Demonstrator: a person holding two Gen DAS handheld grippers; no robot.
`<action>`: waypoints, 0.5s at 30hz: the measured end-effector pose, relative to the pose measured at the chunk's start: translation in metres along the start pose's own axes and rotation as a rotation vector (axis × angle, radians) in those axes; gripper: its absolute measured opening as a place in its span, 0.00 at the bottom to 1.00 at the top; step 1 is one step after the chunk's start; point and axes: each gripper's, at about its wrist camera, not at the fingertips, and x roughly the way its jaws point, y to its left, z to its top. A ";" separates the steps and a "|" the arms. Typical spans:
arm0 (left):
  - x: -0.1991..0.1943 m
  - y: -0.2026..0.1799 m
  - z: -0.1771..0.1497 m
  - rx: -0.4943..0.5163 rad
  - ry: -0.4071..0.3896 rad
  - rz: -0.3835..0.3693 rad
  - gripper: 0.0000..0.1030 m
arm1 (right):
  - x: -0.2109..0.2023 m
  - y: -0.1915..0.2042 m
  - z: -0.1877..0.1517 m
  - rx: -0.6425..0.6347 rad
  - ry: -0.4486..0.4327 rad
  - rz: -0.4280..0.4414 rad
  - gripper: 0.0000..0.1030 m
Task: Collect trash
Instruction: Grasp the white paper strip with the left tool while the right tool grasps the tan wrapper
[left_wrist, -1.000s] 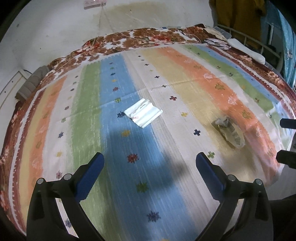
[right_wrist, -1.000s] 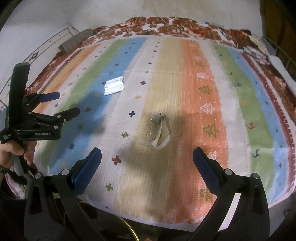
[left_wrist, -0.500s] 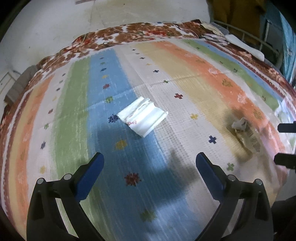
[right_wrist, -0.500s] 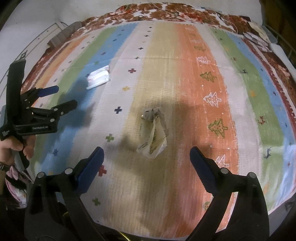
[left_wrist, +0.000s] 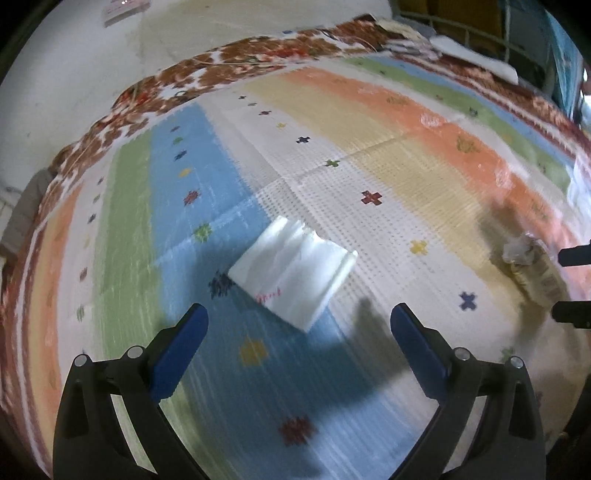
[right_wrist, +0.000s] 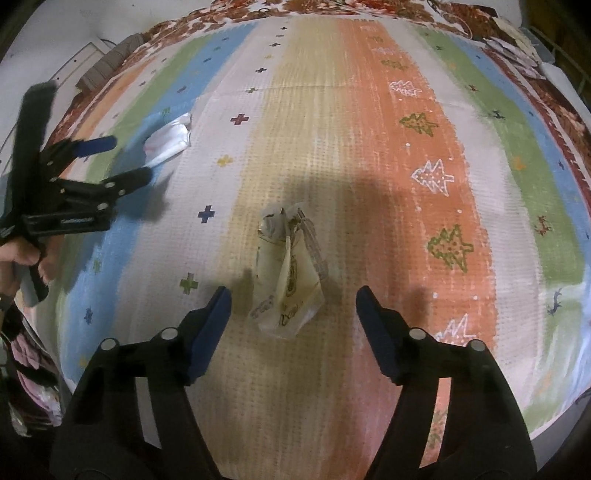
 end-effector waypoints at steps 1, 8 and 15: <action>0.004 0.000 0.004 0.014 0.006 -0.009 0.93 | 0.002 0.000 0.001 0.003 0.008 0.006 0.62; 0.024 0.003 0.018 0.059 0.039 -0.050 0.85 | 0.012 0.000 0.002 0.008 0.026 0.012 0.38; 0.034 0.011 0.015 0.016 0.047 -0.115 0.55 | 0.013 -0.001 0.001 0.011 0.026 0.003 0.24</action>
